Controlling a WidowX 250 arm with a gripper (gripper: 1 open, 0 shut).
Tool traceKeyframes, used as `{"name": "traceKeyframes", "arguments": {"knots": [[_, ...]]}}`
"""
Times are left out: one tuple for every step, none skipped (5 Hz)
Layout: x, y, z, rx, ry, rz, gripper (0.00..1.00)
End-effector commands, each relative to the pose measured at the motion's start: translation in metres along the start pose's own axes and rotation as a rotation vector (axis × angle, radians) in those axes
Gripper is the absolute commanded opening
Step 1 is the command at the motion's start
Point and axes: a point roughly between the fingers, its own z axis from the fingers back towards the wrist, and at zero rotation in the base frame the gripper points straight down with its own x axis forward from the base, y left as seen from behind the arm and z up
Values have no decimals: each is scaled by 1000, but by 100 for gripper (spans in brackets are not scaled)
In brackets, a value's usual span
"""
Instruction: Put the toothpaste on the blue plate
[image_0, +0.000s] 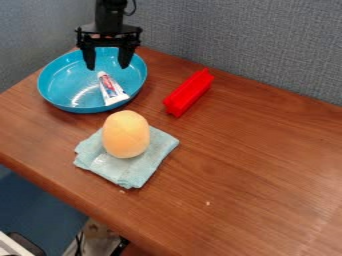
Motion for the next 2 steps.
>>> {"name": "traceKeyframes", "arguments": {"knots": [[12, 4, 17, -32, -41, 29, 100], [13, 3, 16, -33, -33, 32, 0]]}}
